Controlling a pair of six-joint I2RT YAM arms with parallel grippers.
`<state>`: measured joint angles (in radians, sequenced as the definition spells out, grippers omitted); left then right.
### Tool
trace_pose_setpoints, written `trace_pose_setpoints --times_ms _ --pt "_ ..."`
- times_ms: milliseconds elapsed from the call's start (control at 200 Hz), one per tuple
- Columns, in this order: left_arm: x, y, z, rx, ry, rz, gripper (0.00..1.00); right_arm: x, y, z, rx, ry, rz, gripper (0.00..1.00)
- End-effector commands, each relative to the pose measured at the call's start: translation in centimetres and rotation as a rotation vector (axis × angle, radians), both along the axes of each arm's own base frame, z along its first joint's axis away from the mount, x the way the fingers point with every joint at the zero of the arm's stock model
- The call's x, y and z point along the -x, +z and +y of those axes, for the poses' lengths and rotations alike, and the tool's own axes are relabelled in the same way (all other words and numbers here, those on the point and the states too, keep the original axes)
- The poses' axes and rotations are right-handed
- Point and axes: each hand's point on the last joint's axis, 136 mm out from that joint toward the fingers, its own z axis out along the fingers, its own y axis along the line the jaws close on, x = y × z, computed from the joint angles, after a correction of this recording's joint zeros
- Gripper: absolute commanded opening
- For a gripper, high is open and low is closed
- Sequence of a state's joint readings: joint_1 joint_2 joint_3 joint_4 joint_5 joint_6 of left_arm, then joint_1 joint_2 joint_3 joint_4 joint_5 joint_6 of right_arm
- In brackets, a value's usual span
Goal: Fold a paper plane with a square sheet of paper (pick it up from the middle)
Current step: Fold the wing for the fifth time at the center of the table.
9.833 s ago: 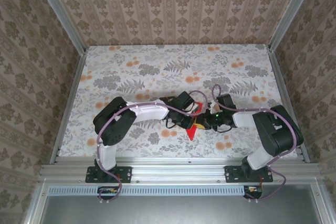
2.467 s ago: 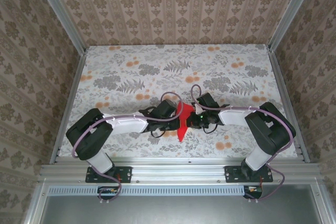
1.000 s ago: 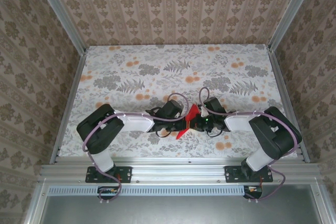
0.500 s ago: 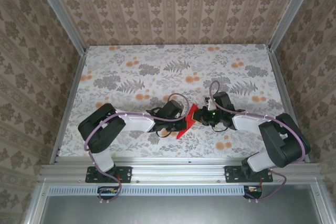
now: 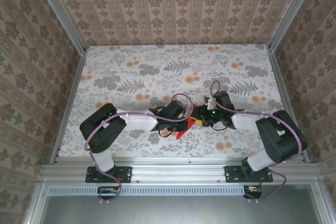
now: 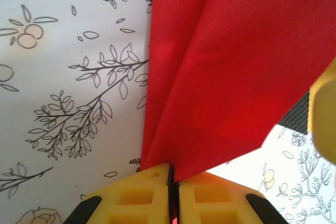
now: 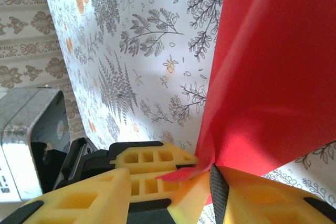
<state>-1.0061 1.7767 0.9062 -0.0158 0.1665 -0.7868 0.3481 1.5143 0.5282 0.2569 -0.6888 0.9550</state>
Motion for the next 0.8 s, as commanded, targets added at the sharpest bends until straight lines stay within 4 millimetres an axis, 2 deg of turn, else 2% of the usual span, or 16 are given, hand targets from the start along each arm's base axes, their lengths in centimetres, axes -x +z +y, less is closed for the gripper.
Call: trace_pose_setpoints --times_ms 0,165,550,795 --pt "0.3 -1.1 0.7 -0.095 -0.052 -0.018 0.13 -0.4 0.2 0.1 -0.022 -0.009 0.023 0.47" --pt "0.4 -1.0 0.5 -0.103 -0.076 -0.032 0.16 -0.1 -0.8 -0.4 0.006 -0.009 0.059 0.44" --pt "0.5 -0.7 0.6 -0.115 -0.101 -0.043 0.22 0.4 -1.3 -0.8 0.019 -0.006 0.062 0.2" --pt "0.7 -0.4 0.5 -0.114 -0.113 -0.044 0.25 0.6 -1.5 -0.9 0.02 0.0 0.062 0.11"
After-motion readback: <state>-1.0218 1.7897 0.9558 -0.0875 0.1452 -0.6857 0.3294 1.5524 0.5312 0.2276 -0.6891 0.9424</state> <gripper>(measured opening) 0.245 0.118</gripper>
